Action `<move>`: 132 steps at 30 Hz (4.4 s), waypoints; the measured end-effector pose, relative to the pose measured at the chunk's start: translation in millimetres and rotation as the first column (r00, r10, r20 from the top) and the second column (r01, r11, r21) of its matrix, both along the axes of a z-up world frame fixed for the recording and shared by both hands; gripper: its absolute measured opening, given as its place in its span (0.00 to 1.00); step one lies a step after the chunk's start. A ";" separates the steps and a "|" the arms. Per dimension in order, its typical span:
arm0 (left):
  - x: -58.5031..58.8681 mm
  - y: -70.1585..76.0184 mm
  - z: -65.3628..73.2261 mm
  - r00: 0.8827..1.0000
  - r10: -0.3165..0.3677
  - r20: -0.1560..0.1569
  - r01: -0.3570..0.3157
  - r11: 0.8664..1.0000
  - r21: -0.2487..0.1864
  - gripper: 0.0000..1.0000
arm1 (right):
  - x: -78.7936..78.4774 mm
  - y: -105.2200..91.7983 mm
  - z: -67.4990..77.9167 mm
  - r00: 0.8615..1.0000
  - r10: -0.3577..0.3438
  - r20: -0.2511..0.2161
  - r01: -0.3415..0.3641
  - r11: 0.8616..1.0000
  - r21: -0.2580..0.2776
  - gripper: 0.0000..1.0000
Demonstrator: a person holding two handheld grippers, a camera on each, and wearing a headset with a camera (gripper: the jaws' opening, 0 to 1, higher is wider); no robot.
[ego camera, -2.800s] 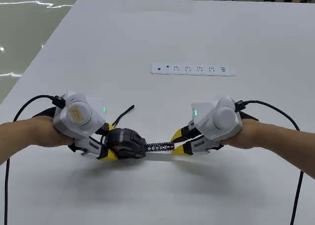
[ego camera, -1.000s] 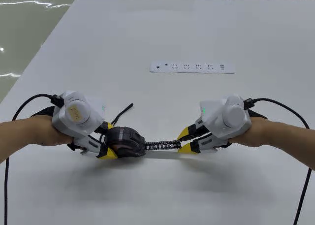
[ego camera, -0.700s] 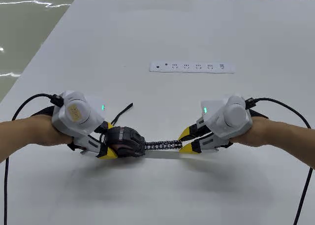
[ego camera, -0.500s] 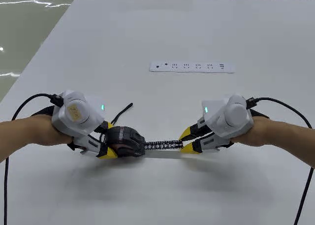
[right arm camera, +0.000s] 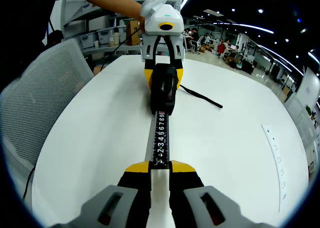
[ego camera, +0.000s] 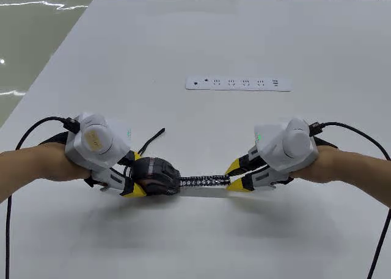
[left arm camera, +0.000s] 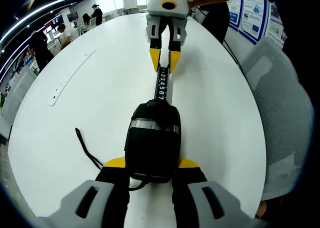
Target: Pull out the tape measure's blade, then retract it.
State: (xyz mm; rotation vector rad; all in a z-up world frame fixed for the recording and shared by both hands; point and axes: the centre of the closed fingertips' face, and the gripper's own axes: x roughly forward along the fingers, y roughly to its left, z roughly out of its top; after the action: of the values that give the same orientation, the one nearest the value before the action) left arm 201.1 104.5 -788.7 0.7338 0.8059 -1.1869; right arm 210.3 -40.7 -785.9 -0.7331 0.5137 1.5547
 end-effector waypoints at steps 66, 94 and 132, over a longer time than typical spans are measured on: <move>0.6 1.1 -1.0 1.000 -0.008 0.003 0.008 1.000 0.008 0.27 | 2.8 -26.9 -0.3 1.000 -0.020 0.001 0.020 1.000 -0.003 0.11; -0.5 -0.7 0.6 1.000 -0.007 0.002 0.007 1.000 0.008 0.27 | 4.8 -37.0 1.5 1.000 -0.023 -0.002 0.023 1.000 -0.008 0.11; -0.3 -0.6 0.2 1.000 -0.006 0.005 0.006 1.000 0.012 0.27 | 5.7 -44.5 2.6 1.000 -0.027 -0.001 0.027 1.000 -0.009 0.11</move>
State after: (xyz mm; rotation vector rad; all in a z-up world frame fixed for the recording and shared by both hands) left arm 200.9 103.9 -788.5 0.7490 0.8076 -1.1858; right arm 216.0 -85.1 -783.3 -0.7287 0.5298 1.5288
